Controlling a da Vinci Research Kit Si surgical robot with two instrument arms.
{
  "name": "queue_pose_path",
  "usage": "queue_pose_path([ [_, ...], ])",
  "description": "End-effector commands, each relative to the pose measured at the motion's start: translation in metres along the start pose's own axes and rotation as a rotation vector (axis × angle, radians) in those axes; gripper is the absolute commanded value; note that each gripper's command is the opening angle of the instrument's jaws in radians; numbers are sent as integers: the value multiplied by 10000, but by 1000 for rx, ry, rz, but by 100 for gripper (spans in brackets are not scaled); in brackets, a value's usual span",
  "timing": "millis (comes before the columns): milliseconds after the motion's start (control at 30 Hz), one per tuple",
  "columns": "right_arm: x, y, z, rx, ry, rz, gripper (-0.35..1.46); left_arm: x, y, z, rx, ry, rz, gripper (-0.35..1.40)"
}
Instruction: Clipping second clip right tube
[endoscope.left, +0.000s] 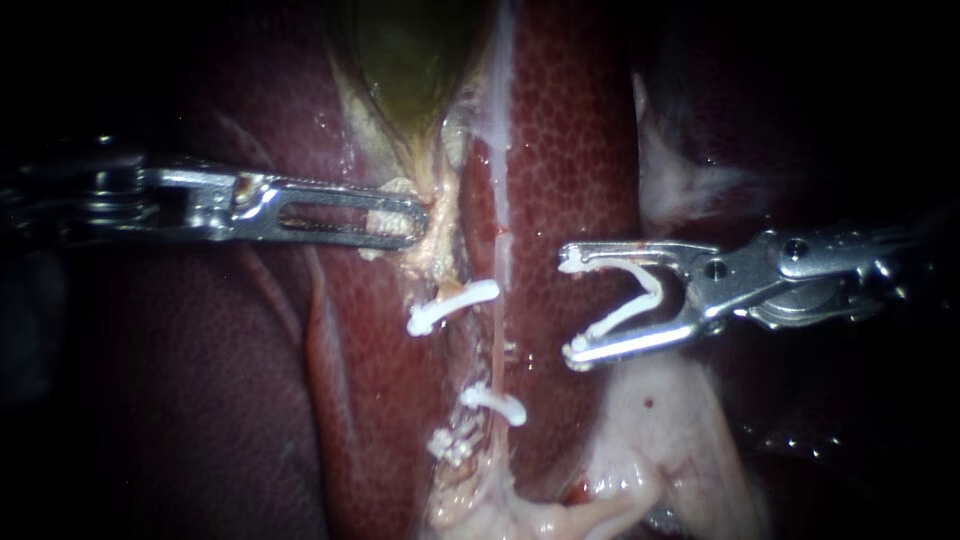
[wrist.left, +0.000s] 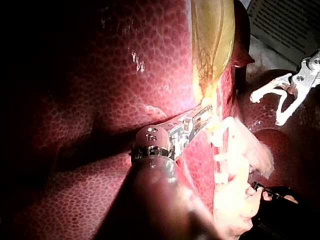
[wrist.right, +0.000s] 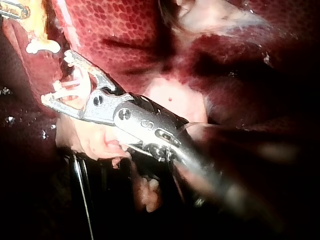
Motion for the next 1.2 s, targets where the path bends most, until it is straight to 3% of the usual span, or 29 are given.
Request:
queue_pose_path([
  [33,0,0,0,0,0,0,60,0,0,0,1,-1,-1,-35],
  [233,-1,0,0,0,0,0,60,-3,-1,-7,5,2,-2,-35],
  [467,-6,3,2,-2,-1,-3,60,-27,-8,-50,-5,4,-17,-35],
  [567,-10,4,4,0,-1,-4,60,-40,-13,-69,-6,-19,-32,-35],
  [800,-14,5,8,1,-1,-6,60,-60,-24,-99,-6,-59,-16,-35],
  [1033,-21,4,12,3,1,-11,60,-59,-24,-101,-7,-60,-10,-35],
  [1200,-49,7,23,0,-31,8,60,-59,-24,-101,-7,-60,-10,-35],
])
